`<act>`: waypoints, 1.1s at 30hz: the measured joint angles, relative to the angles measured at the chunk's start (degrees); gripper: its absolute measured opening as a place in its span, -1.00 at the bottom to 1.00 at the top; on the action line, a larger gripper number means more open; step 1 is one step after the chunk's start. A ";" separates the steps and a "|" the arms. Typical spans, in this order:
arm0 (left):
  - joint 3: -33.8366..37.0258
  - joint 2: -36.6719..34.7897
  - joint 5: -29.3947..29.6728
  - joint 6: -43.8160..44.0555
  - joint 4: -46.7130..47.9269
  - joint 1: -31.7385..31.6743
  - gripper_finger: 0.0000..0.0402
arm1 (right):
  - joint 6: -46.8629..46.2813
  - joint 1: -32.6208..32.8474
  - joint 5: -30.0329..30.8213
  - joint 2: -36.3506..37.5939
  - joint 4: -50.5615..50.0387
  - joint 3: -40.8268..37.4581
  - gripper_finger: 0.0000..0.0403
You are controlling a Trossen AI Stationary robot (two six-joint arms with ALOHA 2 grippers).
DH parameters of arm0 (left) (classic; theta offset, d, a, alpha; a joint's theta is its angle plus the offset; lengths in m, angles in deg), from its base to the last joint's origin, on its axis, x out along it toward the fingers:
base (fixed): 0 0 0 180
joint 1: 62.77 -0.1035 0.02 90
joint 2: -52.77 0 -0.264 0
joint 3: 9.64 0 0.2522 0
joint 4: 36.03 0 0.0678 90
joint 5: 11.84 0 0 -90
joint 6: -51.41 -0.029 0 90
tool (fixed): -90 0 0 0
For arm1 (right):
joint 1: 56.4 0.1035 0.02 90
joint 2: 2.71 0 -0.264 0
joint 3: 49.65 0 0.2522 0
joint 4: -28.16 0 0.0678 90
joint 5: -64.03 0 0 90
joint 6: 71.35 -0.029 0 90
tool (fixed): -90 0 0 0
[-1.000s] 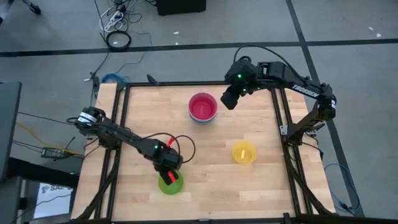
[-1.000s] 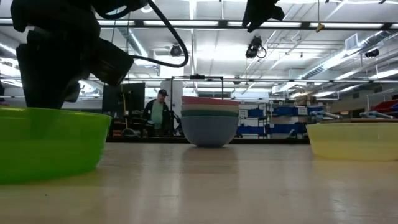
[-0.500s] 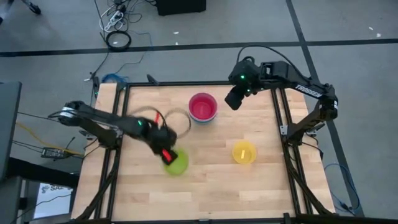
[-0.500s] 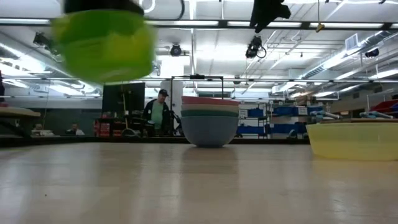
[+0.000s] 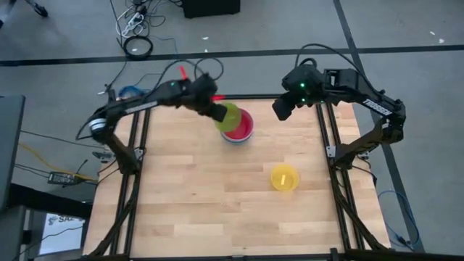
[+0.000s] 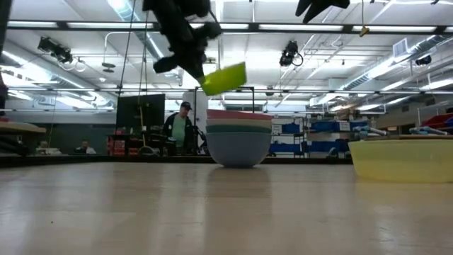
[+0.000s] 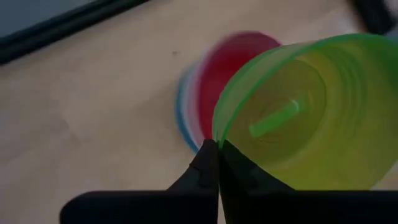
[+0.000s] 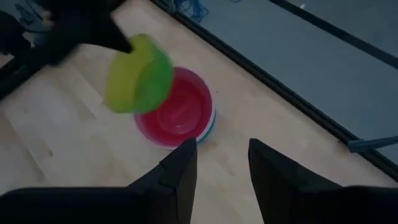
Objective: Nest bowls inside each other
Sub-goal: Stack the green bowl on top of the red bowl
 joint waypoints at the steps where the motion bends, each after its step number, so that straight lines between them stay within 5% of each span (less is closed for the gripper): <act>1: -1.58 2.01 -0.19 -0.55 0.90 -1.07 -0.99 | -0.39 0.00 0.00 0.02 0.00 0.00 -0.34; 10: -10.10 13.37 -13.34 -3.23 5.13 -3.00 -0.71 | -1.68 0.04 -0.02 0.02 -0.30 0.00 -0.34; 22: -22.56 13.59 -10.45 -7.74 14.45 -6.03 -0.29 | -2.39 0.04 -0.04 -0.28 -3.72 -1.22 -0.34; 28: -29.73 13.52 -10.30 -10.84 16.09 -5.56 -0.27 | -3.28 0.04 -0.99 -0.30 -6.74 -4.25 -0.34; 33: -27.54 13.52 -12.01 -9.29 16.81 -3.30 -0.30 | -4.96 0.24 -1.94 -0.28 -5.17 -5.64 -0.34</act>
